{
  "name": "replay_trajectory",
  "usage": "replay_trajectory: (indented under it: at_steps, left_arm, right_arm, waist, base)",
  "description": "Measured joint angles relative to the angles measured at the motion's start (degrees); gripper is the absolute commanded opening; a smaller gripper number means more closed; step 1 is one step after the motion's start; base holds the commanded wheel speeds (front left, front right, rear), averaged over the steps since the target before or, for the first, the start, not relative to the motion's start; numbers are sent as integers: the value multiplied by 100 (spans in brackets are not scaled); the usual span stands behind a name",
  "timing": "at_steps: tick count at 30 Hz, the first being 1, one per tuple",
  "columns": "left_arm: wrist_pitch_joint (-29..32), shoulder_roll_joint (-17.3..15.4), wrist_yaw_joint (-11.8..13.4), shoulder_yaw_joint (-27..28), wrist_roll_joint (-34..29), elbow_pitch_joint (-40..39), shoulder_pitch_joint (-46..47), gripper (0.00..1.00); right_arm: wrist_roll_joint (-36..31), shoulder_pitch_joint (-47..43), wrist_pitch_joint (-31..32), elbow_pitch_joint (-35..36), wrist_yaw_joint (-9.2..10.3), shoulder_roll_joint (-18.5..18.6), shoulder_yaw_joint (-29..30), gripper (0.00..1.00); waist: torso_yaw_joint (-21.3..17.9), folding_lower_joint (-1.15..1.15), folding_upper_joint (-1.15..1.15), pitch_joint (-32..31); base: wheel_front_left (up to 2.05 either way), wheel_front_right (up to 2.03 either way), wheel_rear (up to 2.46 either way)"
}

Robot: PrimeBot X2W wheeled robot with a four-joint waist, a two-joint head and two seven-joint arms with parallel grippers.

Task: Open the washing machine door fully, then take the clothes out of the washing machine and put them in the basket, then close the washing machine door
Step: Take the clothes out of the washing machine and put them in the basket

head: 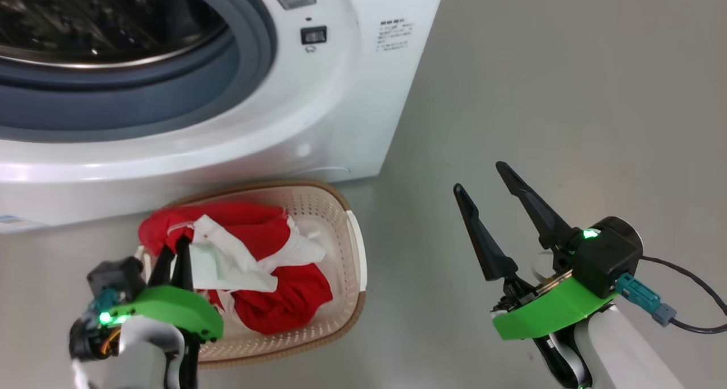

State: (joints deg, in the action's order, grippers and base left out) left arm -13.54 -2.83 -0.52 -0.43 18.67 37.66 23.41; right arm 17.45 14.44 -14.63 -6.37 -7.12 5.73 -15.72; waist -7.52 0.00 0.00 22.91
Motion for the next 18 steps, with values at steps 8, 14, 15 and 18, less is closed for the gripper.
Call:
replay_trajectory:
  at_steps: [8, 14, 15, 18]
  left_arm:
    - [450, -14, -203, -3, 193, 1785, 895, 0]
    - [647, -24, -305, -136, 249, 2676, 1304, 0]
    - [647, -24, -313, -156, 249, 2787, 1371, 0]
    - [642, -26, -355, -187, 248, 3060, 1564, 0]
  right_arm:
    - [-24, 218, 0, -4, 0, -43, -19, 100]
    - [-38, 257, 0, -5, 0, -63, -20, 100]
    - [-38, 258, 0, -14, 0, -65, -22, 100]
    - [-49, 303, 0, -47, 0, -69, -53, 100]
  waist:
    - [-177, 0, 0, 393]
    - [-298, 0, 0, 621]
    - [-310, 0, 0, 658]
    - [-336, 0, 0, 763]
  base:
    - [0, 0, 0]
    - [0, 0, 0]
    - [0, 0, 0]
    - [0, 0, 0]
